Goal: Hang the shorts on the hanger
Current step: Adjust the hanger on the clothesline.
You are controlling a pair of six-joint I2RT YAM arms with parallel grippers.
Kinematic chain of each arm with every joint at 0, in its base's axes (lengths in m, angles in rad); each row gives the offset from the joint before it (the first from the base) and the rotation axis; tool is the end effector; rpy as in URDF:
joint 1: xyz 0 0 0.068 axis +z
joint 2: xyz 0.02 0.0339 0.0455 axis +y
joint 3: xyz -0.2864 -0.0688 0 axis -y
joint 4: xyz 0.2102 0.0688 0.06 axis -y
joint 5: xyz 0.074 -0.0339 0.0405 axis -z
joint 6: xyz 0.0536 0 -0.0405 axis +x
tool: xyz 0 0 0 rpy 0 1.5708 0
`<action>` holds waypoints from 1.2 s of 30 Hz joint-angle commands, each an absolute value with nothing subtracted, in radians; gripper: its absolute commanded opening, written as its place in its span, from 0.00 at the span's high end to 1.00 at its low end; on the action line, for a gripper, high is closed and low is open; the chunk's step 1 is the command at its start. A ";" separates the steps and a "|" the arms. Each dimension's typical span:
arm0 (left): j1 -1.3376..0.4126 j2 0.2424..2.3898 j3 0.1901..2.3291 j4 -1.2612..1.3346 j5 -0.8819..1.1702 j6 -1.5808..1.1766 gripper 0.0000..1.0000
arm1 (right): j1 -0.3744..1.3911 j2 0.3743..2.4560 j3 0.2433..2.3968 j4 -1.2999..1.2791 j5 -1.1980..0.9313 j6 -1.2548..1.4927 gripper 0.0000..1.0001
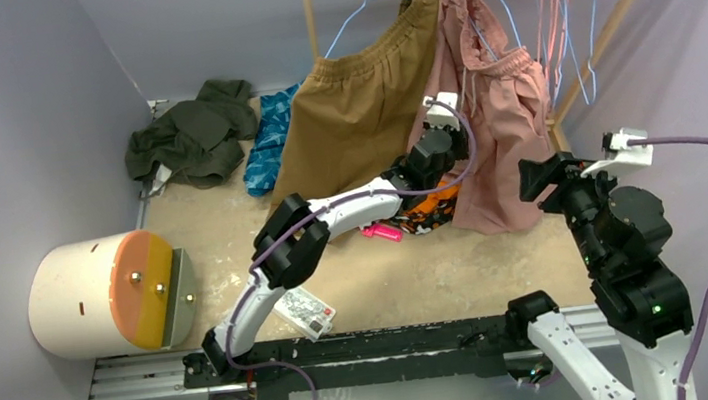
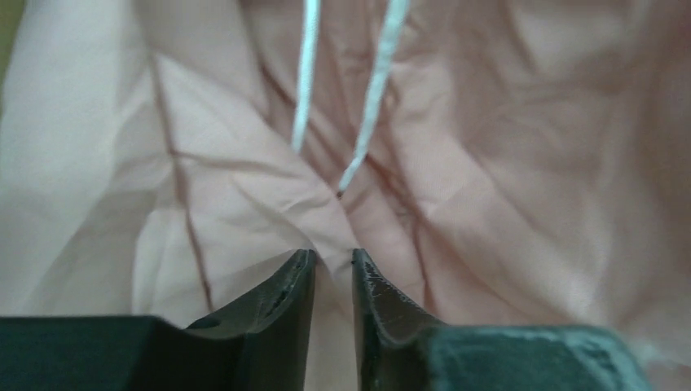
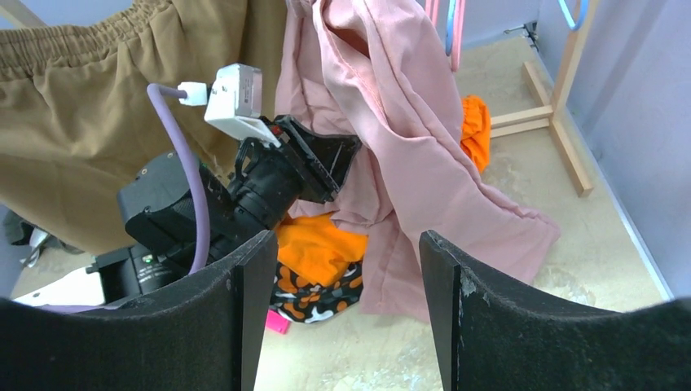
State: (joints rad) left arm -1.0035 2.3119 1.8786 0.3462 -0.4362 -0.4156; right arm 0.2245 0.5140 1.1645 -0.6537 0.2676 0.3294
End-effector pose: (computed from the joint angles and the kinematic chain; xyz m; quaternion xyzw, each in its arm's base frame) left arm 0.3154 -0.4529 0.2803 0.0686 0.7312 -0.3087 0.6044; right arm 0.0297 -0.0078 0.4290 0.1308 0.6960 0.1004 0.6988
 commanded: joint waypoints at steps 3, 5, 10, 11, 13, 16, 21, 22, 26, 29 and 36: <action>-1.003 2.364 1.961 0.670 -0.301 -0.355 1.00 | 0.238 0.449 1.195 -0.657 0.278 0.318 0.33; -1.003 2.379 2.008 0.645 -0.311 -0.342 1.00 | 0.241 0.450 1.205 -0.661 0.280 0.315 0.33; -1.005 2.259 1.892 0.635 -0.337 -0.396 0.62 | 0.241 0.448 1.207 -0.654 0.265 0.318 0.33; -1.004 2.222 1.851 0.621 -0.350 -0.417 0.51 | 0.241 0.447 1.203 -0.649 0.262 0.320 0.33; -1.007 2.152 1.772 0.567 -0.383 -0.443 0.37 | 0.241 0.444 1.191 -0.639 0.256 0.325 0.33; -1.024 2.056 1.692 0.454 -0.499 -0.466 0.32 | 0.241 0.436 1.171 -0.619 0.247 0.329 0.33; -1.035 2.012 1.669 0.293 -0.669 -0.468 0.28 | 0.241 0.439 1.170 -0.616 0.245 0.331 0.33; -1.035 2.017 1.670 0.288 -0.675 -0.456 0.28 | 0.241 0.440 1.170 -0.618 0.243 0.331 0.33; -1.035 2.074 1.730 0.262 -0.664 -0.410 0.28 | 0.241 0.443 1.177 -0.625 0.241 0.333 0.33; -1.035 2.129 1.805 0.238 -0.661 -0.387 0.26 | 0.241 0.449 1.189 -0.627 0.245 0.336 0.33; -1.034 2.264 1.985 0.166 -0.699 -0.331 0.22 | 0.241 0.453 1.207 -0.643 0.244 0.340 0.33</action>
State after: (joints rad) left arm -1.0348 2.2147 1.8645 0.2115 -0.6643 -0.3836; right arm 0.2279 0.4843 1.1587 -0.6544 0.2588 0.3305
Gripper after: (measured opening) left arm 0.777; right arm 0.671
